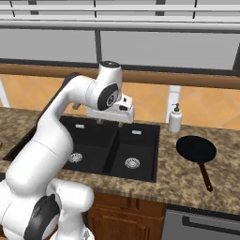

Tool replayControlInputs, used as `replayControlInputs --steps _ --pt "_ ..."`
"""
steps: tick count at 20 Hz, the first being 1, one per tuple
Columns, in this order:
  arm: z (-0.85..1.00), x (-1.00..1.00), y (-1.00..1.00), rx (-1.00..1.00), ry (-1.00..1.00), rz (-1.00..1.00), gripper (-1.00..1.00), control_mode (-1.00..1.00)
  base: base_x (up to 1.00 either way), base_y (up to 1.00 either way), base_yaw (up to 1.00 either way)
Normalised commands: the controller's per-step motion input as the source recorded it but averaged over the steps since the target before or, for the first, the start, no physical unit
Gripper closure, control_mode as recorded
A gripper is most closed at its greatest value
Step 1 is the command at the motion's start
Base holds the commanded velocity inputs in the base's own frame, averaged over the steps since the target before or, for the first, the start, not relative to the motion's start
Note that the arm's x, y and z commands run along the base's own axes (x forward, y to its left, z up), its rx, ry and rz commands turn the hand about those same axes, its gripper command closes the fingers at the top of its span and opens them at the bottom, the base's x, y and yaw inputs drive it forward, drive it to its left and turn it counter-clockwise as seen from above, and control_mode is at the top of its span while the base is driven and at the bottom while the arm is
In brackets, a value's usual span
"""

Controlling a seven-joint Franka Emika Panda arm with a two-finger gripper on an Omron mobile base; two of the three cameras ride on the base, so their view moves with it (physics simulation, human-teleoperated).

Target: Pick the pan and sponge and place them into the sink. Then turn on the water.

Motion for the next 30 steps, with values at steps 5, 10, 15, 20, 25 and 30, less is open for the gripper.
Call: replayControlInputs --steps 5,10,15,20,25,30 --pt "-0.40 -0.08 -0.95 0.00 0.04 0.00 -1.00 -1.00 0.00 0.00 0.00" --pt "-0.52 -0.17 -0.86 0.00 0.05 0.00 -1.00 -1.00 0.00 0.00 0.00" --pt "-0.49 -0.13 -0.67 0.00 0.09 0.00 -1.00 -1.00 0.00 0.00 0.00" --pt "-0.44 -0.07 -0.52 0.00 0.12 0.00 -1.00 -1.00 0.00 0.00 0.00" --pt "-0.33 0.00 -0.42 0.00 0.13 0.00 -1.00 -1.00 0.00 0.00 0.00" --pt "-0.22 0.01 -0.33 0.00 0.03 0.00 -1.00 -1.00 0.00 0.00 0.00"
